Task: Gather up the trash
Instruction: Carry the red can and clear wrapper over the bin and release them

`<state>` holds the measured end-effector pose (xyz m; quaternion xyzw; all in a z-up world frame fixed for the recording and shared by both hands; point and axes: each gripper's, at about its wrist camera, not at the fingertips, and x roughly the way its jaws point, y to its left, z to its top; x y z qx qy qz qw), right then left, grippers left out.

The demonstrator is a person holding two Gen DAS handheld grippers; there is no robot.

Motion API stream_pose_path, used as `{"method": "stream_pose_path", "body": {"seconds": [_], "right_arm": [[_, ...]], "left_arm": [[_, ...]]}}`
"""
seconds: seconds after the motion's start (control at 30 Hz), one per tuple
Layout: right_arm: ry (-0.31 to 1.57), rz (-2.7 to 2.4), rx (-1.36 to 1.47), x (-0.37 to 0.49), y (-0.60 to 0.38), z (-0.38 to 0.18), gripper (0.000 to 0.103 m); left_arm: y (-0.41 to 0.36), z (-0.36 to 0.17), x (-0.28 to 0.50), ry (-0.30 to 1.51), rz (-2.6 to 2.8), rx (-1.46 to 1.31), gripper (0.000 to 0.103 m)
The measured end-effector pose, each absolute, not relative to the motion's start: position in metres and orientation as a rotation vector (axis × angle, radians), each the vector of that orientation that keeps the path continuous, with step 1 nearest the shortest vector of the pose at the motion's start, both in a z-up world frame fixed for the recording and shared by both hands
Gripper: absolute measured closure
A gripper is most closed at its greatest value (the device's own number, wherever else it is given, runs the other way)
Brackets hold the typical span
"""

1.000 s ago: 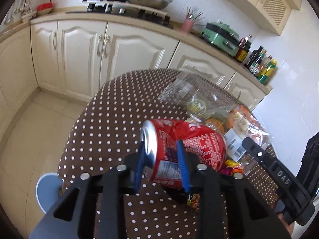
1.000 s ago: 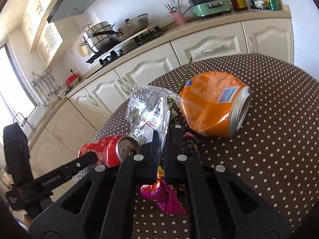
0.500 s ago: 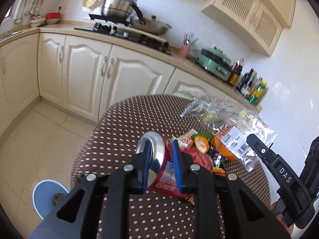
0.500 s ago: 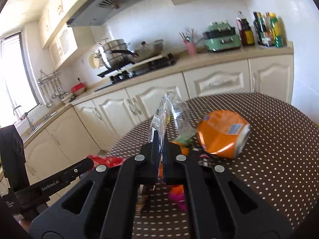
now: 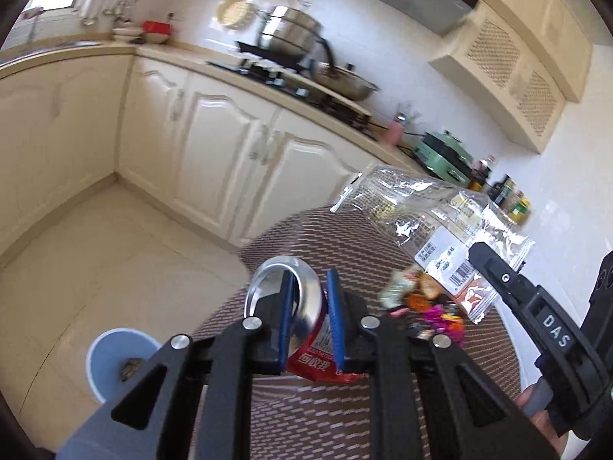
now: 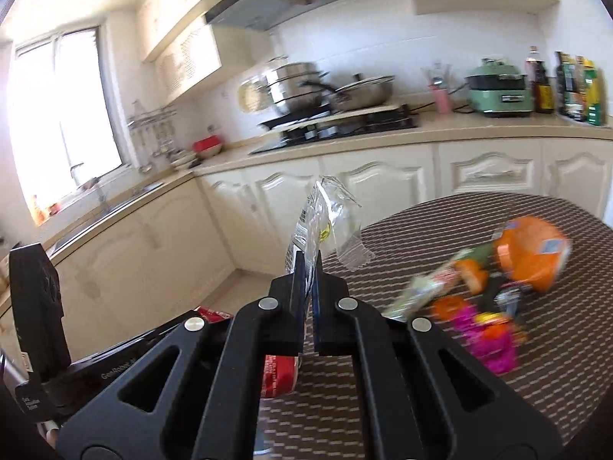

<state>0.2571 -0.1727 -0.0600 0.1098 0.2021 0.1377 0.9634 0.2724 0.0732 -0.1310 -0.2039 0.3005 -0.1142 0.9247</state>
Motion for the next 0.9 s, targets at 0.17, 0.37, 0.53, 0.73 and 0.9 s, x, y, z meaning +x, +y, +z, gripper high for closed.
{"method": "stream_pose_path", "body": {"seconds": [0.17, 0.37, 0.53, 0.73, 0.9], "right_arm": [[0.453, 0.409, 0.165, 0.257, -0.099, -0.076, 0.100], [0.562, 0.527, 0.104, 0.274, -0.014, -0.121, 0.100], [0.687, 0.569, 0.066, 0.294, 0.032, -0.177, 0.100], [0.875, 0.564, 0.022, 0.327, 0.066, -0.271, 0.100], [1.000, 0.550, -0.009, 0.346, 0.081, -0.334, 0.100]], "left_arm": [[0.134, -0.151, 0.259, 0.632, -0.143, -0.480, 0.087], [0.201, -0.191, 0.258, 0.686, -0.029, -0.521, 0.087], [0.238, -0.248, 0.273, 0.786, 0.045, -0.536, 0.087], [0.267, -0.331, 0.299, 0.926, 0.136, -0.554, 0.087], [0.277, -0.384, 0.323, 1.015, 0.188, -0.529, 0.087]]}}
